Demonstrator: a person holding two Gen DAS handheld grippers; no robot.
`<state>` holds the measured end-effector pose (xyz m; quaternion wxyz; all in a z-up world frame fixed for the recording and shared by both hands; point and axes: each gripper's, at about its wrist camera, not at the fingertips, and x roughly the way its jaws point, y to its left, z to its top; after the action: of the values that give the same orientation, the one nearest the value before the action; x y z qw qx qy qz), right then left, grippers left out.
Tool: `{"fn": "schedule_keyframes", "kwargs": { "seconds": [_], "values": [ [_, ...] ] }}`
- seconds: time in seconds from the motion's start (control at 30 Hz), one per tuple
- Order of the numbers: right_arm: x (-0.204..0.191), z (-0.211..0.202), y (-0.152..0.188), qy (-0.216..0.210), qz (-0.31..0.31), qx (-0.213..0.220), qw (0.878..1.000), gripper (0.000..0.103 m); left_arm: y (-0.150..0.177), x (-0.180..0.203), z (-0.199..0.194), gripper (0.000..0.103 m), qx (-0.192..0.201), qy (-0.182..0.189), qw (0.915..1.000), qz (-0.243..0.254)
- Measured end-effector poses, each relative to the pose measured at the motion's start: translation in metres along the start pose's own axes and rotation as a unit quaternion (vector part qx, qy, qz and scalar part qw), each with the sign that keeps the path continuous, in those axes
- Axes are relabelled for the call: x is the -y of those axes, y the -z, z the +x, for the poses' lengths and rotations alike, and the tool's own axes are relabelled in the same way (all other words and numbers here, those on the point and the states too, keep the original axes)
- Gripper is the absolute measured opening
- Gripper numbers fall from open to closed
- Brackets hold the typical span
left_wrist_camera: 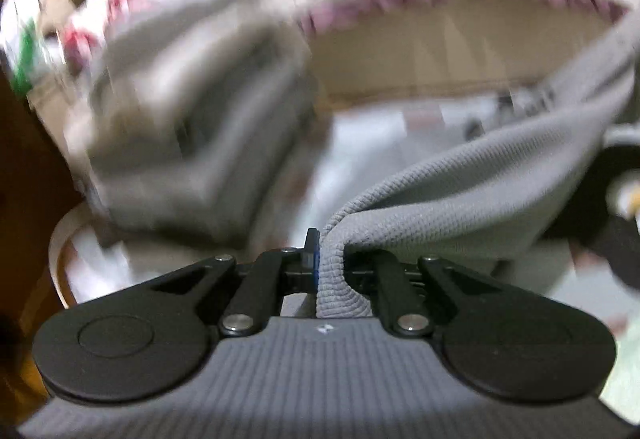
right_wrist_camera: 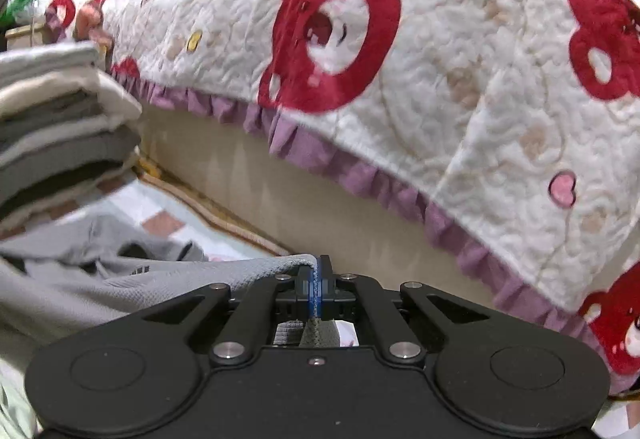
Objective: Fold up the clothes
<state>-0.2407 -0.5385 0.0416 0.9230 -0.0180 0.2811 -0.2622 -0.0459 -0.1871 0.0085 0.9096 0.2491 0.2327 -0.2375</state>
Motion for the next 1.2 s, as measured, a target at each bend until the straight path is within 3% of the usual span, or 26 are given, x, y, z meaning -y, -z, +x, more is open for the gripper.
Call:
{"fn": "schedule_keyframes", "kwargs": {
  "seconds": [0.2,0.3,0.37,0.43,0.5,0.57,0.67,0.73,0.87,0.93,0.97,1.07,1.13,1.2],
  "values": [
    [0.026,-0.018,-0.055,0.033,-0.006,0.031,0.999,0.000,-0.139,-0.018,-0.022,0.006,0.115,-0.034,0.9926,0.015],
    [0.051,-0.061,-0.100,0.071,0.009,0.087,0.994,0.000,-0.207,-0.021,-0.065,0.006,0.198,-0.046,0.9789,0.020],
    [0.072,-0.106,-0.127,0.091,0.036,0.140,0.985,0.000,-0.243,-0.026,-0.105,0.006,0.257,-0.049,0.9651,0.005],
    [0.089,-0.158,-0.144,0.112,0.050,0.194,0.973,0.000,-0.261,-0.030,-0.138,0.006,0.303,-0.037,0.9519,-0.019],
    [0.098,-0.207,-0.144,0.107,0.056,0.229,0.966,0.000,-0.271,-0.033,-0.167,0.006,0.342,-0.025,0.9387,-0.037],
    [0.103,-0.248,-0.132,0.098,0.054,0.249,0.962,0.000,-0.249,-0.028,-0.177,0.006,0.347,-0.013,0.9372,-0.028],
    [0.104,-0.278,-0.070,0.068,0.061,0.233,0.968,0.000,-0.181,-0.014,-0.164,0.006,0.314,0.016,0.9493,-0.010],
    [0.105,-0.272,-0.007,0.027,0.103,0.187,0.977,0.000,-0.119,0.003,-0.137,0.007,0.259,0.045,0.9647,-0.005],
    [0.086,-0.209,0.119,-0.013,0.135,0.055,0.989,0.000,0.002,0.042,-0.065,0.007,0.120,0.088,0.9888,0.007],
    [0.071,-0.167,0.167,-0.024,0.141,-0.045,0.989,0.000,0.040,0.054,-0.033,0.007,0.044,0.113,0.9927,-0.002],
    [0.065,-0.149,0.182,-0.037,0.140,-0.098,0.985,0.000,0.055,0.058,-0.023,0.007,0.015,0.122,0.9924,-0.003],
    [0.049,-0.122,0.196,-0.079,0.080,-0.161,0.980,0.000,0.069,0.056,-0.009,0.007,-0.034,0.131,0.9908,-0.013],
    [0.049,-0.119,0.188,-0.094,0.059,-0.167,0.980,0.000,0.065,0.050,-0.006,0.007,-0.054,0.136,0.9885,-0.037],
    [0.061,-0.123,0.179,-0.108,0.095,-0.159,0.977,0.000,0.057,0.044,-0.016,0.007,-0.041,0.144,0.9864,-0.067]
  ]
}}
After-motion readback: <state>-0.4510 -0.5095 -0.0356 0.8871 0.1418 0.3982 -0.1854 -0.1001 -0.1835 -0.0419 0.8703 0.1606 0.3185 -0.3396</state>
